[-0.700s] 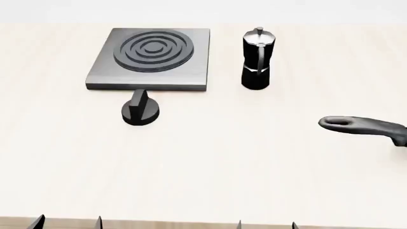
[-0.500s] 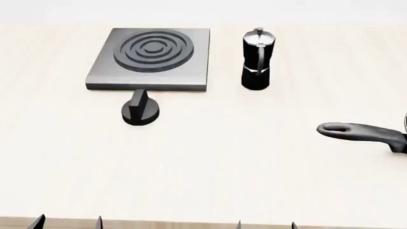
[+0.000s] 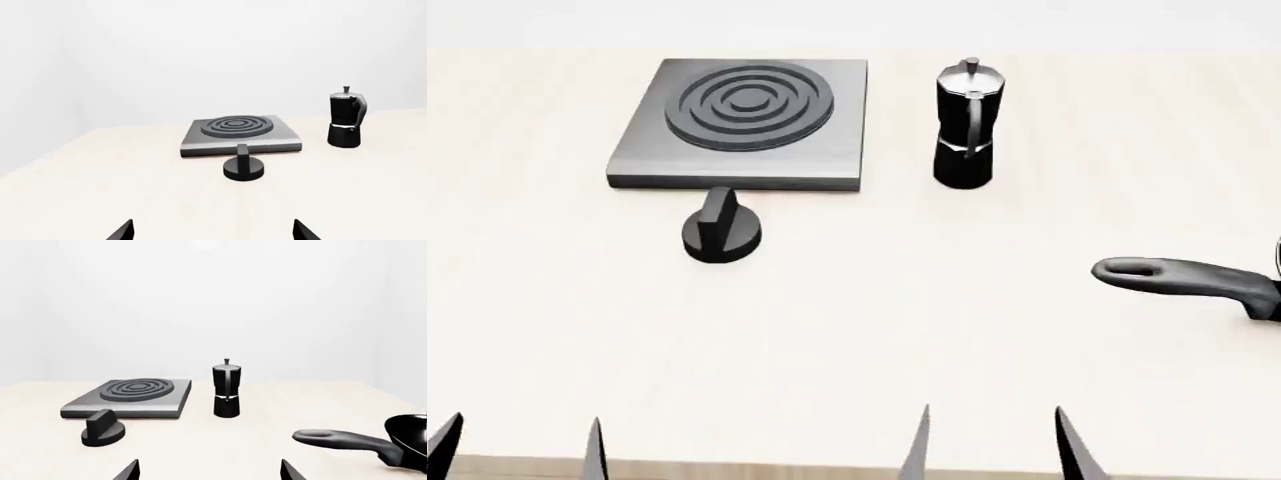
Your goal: Put the moka pot on the stove.
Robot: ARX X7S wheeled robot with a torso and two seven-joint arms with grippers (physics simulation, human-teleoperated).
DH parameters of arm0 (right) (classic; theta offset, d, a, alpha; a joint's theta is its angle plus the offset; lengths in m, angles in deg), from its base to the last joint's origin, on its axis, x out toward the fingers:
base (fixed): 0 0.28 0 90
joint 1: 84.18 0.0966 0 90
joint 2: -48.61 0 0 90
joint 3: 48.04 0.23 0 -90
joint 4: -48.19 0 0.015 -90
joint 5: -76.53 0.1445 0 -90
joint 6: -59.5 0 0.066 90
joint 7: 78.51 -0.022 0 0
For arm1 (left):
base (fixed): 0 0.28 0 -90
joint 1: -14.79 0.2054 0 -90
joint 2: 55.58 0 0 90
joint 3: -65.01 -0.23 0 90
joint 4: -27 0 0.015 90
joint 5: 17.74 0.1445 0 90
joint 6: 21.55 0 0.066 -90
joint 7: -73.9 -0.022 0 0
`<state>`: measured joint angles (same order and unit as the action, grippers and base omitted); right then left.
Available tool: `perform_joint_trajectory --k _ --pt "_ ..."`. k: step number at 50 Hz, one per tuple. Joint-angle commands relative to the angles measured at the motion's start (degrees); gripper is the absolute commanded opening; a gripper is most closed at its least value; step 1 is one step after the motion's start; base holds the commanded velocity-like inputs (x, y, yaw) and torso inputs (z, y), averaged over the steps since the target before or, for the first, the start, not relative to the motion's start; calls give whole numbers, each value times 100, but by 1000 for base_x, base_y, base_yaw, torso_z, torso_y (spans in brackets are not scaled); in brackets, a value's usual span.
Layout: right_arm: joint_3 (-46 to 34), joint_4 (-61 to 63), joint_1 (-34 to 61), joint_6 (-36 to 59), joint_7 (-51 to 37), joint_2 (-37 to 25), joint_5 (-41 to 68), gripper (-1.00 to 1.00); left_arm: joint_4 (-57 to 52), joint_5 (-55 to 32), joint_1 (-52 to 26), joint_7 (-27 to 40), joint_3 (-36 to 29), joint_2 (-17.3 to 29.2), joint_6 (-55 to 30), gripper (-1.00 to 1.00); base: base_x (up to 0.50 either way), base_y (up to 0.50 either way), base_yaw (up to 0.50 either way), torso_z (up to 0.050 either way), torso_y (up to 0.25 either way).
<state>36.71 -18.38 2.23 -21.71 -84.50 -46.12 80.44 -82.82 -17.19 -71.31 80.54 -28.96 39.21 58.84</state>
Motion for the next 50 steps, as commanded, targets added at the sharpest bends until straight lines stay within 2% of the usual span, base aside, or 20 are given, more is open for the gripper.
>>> perform_joint_trajectory --k 1,6,7,24,50 --pt "-144 2328 -213 889 -81 -97 -234 100 -1907 -113 497 19 260 32 -386 100 0 0 0 0 0" --pt "-378 2656 -194 1153 -261 -217 -747 100 -2362 -279 629 20 282 80 -513 100 0 0 0 0 0" --pt "-312 2695 -209 1107 -208 -190 -515 100 -2442 -304 652 22 278 90 -553 100 0 0 0 0 0" --pt "-410 2701 -187 1105 -314 -329 -482 100 -2390 -334 683 135 132 252 -469 100 10 0 0 0 0" --pt "-429 2689 -151 1158 -433 -446 -239 100 -2334 -387 671 289 -51 410 -455 100 491 0 0 0 0"
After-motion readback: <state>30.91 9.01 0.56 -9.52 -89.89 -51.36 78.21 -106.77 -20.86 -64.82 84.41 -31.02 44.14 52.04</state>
